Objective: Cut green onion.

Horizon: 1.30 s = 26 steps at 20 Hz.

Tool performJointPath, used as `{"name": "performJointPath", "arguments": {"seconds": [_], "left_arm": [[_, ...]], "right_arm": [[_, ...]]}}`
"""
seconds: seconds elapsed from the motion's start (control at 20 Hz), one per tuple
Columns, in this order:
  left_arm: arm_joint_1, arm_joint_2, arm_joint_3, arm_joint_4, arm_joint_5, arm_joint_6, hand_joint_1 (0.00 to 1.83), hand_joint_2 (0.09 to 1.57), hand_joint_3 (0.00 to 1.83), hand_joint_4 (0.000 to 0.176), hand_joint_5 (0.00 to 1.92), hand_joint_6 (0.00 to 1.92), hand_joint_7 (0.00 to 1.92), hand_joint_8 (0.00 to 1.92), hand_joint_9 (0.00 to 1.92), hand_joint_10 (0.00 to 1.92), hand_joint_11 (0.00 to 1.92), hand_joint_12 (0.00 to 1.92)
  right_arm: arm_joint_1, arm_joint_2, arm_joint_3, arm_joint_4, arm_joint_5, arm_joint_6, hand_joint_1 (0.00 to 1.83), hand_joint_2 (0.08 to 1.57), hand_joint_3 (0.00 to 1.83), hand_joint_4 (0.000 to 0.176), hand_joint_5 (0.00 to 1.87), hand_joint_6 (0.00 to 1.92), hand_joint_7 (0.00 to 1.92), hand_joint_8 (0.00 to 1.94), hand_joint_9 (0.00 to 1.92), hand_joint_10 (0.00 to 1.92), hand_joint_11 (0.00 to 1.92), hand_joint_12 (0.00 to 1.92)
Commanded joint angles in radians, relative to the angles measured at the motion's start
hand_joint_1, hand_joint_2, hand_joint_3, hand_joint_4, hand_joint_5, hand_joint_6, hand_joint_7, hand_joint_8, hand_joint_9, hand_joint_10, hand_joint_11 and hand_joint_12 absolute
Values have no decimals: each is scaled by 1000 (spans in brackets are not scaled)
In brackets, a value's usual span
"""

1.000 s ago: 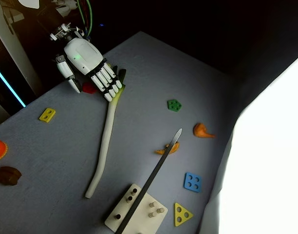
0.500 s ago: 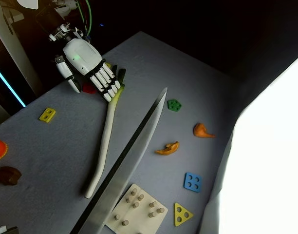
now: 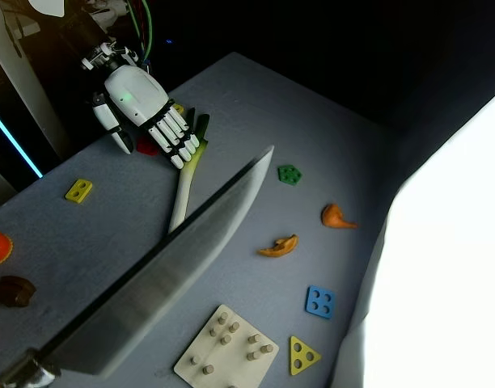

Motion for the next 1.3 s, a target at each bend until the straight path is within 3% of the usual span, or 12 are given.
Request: {"name": "performJointPath", "arguments": {"seconds": [0.0,0.15,0.35,0.5,0.7,0.75,0.95,1.25], "left_arm": [[3,-8,6,16,31,1,570,1359,0,0,91,1,86,6,96,6,0,103],[3,-9,7,14,27,1,507,1369,0,0,56,0,66,1,78,1,0,24],[3,-9,7,12,26,2,458,1363,0,0,49,6,76,9,66,8,37,28],[3,-9,7,11,24,2,486,1343,0,0,63,2,85,6,73,5,0,257],[3,-9,7,4,19,5,451,1344,1,0,22,1,41,3,26,6,0,7],[3,-9,7,2,19,6,513,1329,0,0,35,5,51,4,12,2,0,0],[3,-9,7,1,19,6,507,1339,0,0,25,1,39,3,4,1,0,0],[3,-9,5,0,18,6,513,1347,2,0,17,6,27,3,1,0,0,0]], "right_arm": [[3,14,-12,-17,190,-12,1576,1142,7,176,1238,1921,1425,1941,1485,1921,1519,1921],[-26,9,-64,23,226,-53,1554,1144,7,176,1203,1921,1416,1941,1497,1921,1535,1921],[-55,-35,-73,25,271,-82,1543,1141,5,176,1208,1921,1404,1941,1483,1921,1520,1921],[-82,-73,-73,36,308,-94,1552,1138,3,176,1204,1921,1409,1941,1483,1921,1522,1921],[-83,-97,-77,91,307,-121,1546,1150,9,176,1215,1921,1407,1941,1483,1921,1521,1921],[-81,-100,-90,148,309,-157,1548,1148,7,176,1196,1921,1403,1941,1488,1921,1526,1921],[-84,-129,-94,189,386,-270,1535,1158,11,176,1148,1921,1396,1941,1479,1921,1522,1921],[-94,-148,-121,213,438,-323,1546,1142,3,176,1189,1921,1414,1941,1501,1921,1548,1921]]}}
